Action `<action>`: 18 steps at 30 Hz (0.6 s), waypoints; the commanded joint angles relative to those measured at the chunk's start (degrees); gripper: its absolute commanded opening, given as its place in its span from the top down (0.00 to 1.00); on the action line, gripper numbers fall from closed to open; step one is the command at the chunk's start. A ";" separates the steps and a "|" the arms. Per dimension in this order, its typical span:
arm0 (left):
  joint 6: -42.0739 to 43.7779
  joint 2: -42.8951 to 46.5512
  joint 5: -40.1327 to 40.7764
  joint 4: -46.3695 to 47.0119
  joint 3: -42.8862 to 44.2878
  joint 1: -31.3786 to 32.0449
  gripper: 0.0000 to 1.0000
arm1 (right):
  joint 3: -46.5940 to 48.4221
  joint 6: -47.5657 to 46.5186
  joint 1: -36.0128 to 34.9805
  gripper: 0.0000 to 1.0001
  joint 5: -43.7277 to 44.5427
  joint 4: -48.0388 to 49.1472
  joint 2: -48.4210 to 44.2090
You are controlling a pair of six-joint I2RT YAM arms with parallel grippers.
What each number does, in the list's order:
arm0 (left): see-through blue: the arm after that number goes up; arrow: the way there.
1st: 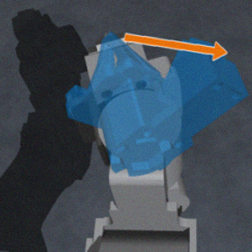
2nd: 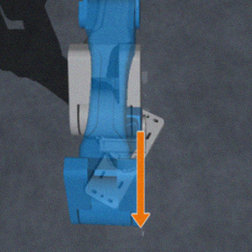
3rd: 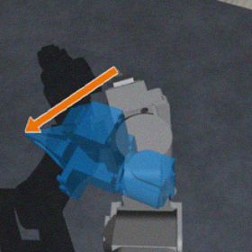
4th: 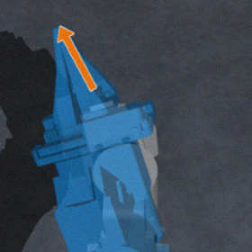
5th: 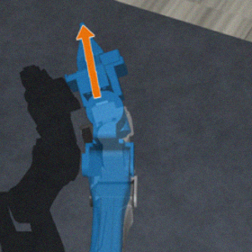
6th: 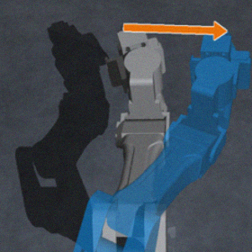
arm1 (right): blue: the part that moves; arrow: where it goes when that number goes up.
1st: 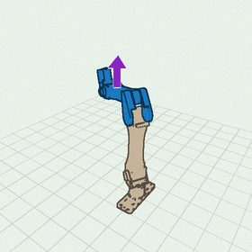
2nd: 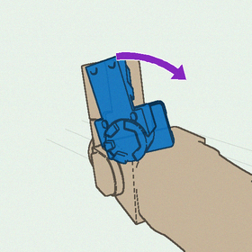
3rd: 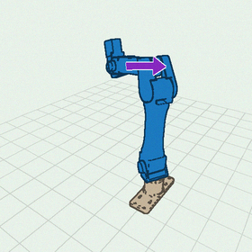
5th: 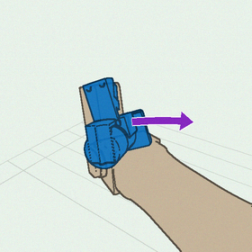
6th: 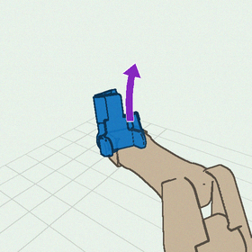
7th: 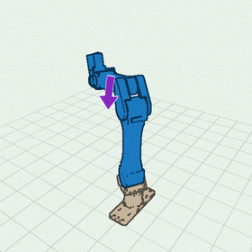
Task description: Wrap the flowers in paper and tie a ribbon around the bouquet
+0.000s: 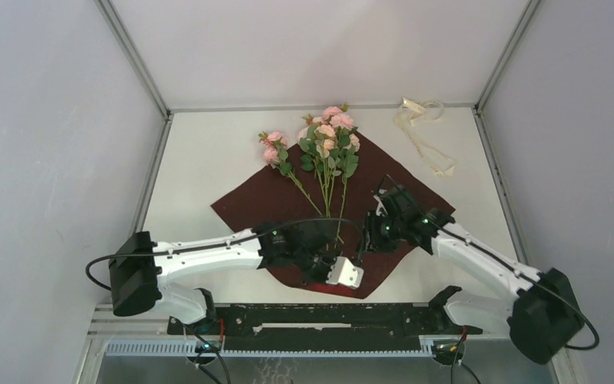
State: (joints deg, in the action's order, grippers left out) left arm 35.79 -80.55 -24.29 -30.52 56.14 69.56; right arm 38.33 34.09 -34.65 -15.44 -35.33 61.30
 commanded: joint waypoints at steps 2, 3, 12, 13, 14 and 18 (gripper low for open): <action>-4.25 1.91 -3.31 -2.58 5.47 -5.16 1.00 | 8.49 -5.32 1.48 0.56 -7.89 7.88 10.19; -4.92 1.95 -3.37 -2.54 5.90 -6.36 1.00 | 10.11 -5.98 2.36 0.57 -8.70 7.94 12.63; -7.66 -2.65 -4.95 -1.59 10.96 -17.82 1.00 | 14.23 -8.20 10.91 0.65 -13.82 13.46 26.66; -8.18 -3.87 -5.75 -1.56 12.05 -19.43 1.00 | 14.23 -8.56 11.32 0.65 -13.89 13.76 27.22; -8.49 -5.10 -6.58 -1.45 12.86 -20.77 1.00 | 14.23 -9.02 11.54 0.65 -14.00 13.91 27.55; -8.89 -9.89 -8.43 -0.66 15.06 -24.98 1.00 | 14.23 -11.72 12.87 0.64 -16.57 14.44 27.77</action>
State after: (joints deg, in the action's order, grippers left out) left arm 28.80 -86.85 -28.88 -32.53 67.29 47.86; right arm 51.20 26.30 -22.70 -27.81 -24.43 90.02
